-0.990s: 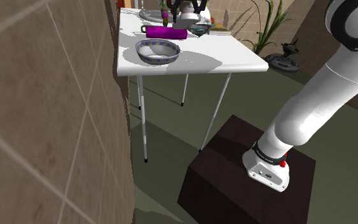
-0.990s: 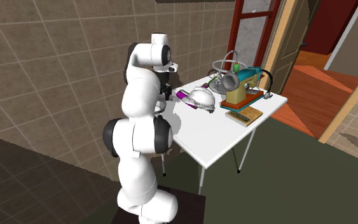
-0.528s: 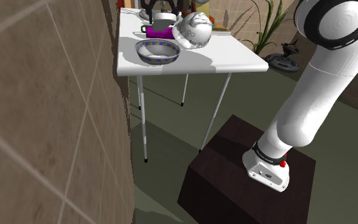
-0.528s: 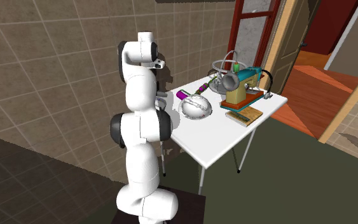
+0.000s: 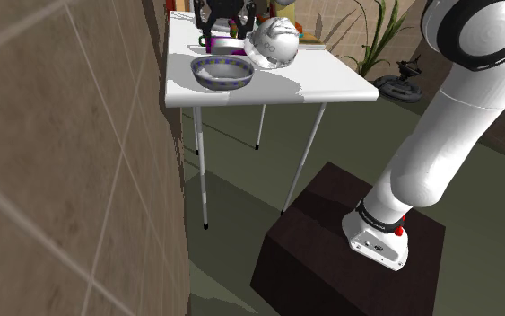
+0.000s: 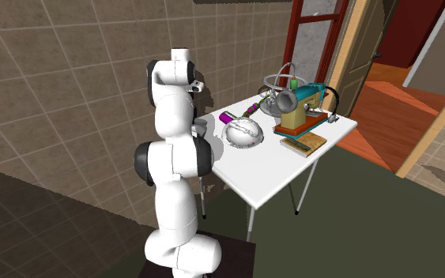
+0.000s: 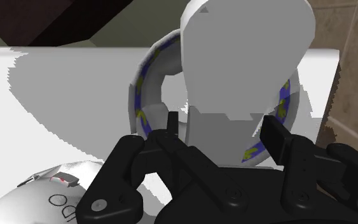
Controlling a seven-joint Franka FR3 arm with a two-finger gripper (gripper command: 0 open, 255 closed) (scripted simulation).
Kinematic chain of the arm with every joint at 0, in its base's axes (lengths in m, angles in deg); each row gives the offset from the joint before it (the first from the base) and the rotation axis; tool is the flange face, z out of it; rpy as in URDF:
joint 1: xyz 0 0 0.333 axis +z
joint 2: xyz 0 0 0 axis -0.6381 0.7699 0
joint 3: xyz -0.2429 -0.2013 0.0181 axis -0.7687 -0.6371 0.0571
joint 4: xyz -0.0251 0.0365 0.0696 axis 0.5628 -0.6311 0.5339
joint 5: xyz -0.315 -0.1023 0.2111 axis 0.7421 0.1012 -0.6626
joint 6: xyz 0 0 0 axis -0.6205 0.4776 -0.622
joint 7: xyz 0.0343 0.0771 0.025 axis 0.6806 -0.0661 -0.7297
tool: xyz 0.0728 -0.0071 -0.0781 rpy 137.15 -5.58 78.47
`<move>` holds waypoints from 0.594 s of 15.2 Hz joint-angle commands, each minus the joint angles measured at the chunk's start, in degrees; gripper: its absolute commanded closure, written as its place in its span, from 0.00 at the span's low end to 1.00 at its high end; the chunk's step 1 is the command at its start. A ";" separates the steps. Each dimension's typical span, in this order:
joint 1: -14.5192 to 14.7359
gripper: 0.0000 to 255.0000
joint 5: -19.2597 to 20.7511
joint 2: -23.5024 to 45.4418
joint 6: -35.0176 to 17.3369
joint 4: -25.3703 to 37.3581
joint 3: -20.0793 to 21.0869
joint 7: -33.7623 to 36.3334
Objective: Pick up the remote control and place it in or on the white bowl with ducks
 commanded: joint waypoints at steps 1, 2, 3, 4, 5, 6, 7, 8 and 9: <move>-0.13 1.00 -0.26 -0.93 -2.09 -2.99 -0.07 -0.11; -0.18 1.00 -0.35 -1.26 -2.99 -4.20 -0.11 -0.16; -0.22 1.00 -0.43 -1.58 -3.86 -5.38 -0.14 -0.22; -0.26 1.00 -0.51 -1.87 -4.73 -6.53 -0.17 -0.27; -0.30 1.00 -0.58 -2.14 -5.59 -7.65 -0.20 -0.31; -0.33 1.00 -0.65 -2.39 -6.45 -8.75 -0.22 -0.36; -0.35 1.00 -0.69 -2.54 -6.97 -9.41 -0.24 -0.38; -0.35 1.00 -0.69 -2.55 -6.98 -9.43 -0.24 -0.38; -0.35 1.00 -0.69 -2.54 -6.97 -9.42 -0.23 -0.38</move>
